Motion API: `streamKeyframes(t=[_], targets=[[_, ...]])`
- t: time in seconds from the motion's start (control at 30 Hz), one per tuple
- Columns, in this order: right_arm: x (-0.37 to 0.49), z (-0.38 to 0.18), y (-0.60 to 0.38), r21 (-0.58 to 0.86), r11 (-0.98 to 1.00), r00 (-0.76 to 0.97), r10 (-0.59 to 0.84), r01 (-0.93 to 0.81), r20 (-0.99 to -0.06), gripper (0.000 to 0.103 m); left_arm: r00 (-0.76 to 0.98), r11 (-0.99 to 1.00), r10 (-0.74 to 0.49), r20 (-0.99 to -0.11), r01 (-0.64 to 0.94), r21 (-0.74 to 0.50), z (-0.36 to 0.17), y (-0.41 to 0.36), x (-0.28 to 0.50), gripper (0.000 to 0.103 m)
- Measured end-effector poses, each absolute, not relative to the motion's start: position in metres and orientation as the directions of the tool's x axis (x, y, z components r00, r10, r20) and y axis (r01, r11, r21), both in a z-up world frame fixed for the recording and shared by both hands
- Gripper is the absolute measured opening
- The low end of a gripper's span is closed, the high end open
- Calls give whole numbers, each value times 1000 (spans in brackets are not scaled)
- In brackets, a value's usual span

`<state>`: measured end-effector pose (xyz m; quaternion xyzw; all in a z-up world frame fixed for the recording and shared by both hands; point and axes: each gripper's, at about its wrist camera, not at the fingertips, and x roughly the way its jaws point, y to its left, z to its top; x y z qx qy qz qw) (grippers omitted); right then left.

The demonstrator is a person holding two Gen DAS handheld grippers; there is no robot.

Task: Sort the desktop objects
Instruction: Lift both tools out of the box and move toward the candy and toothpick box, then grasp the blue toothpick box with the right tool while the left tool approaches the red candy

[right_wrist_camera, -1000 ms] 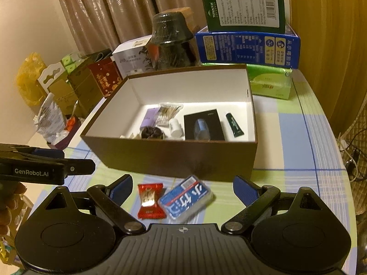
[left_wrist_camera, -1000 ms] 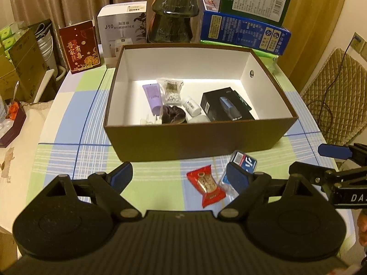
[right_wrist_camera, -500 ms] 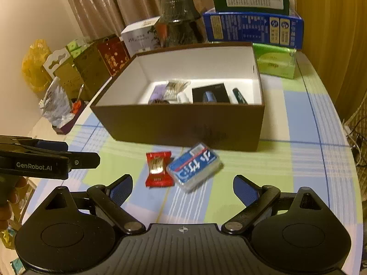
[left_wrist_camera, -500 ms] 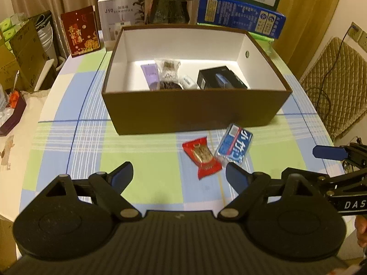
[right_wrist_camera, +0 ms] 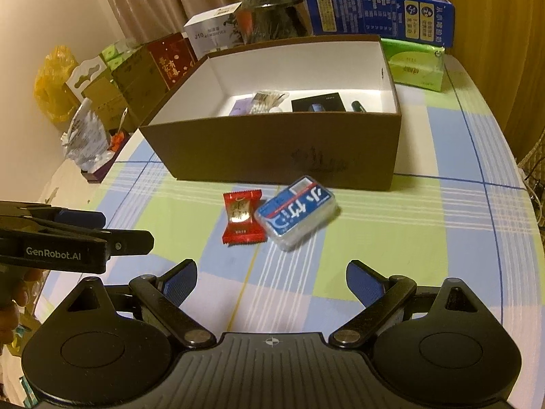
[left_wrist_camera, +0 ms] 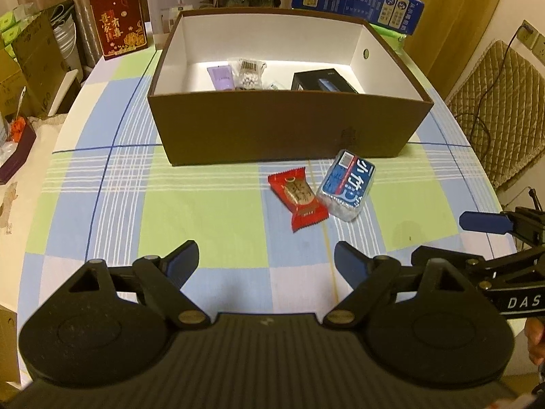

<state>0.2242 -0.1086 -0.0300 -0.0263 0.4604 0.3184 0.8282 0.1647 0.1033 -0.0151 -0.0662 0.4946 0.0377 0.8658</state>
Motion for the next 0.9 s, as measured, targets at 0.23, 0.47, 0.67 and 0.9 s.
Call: streamKeyframes(t=[0.23,0.47,0.67,0.9], targets=[[223,-36,-105,250,802,361,492,-543,-792,92,493,990,-6,-870,-122,-77,-22,102,166,84],[224,-43,-102,252,811,353,480,-528,-803,92,492,991,-19,-870,-104,-81,-29,105,170,82],[229,-47,-98,249,819,351,468,-517,-811,92,487,991,-27,-873,-99,-86,-37,109,174,80],[237,-54,-97,252,831,350,457,-495,-818,92,503,993,-43,-863,-73,-92,-43,109,184,80]])
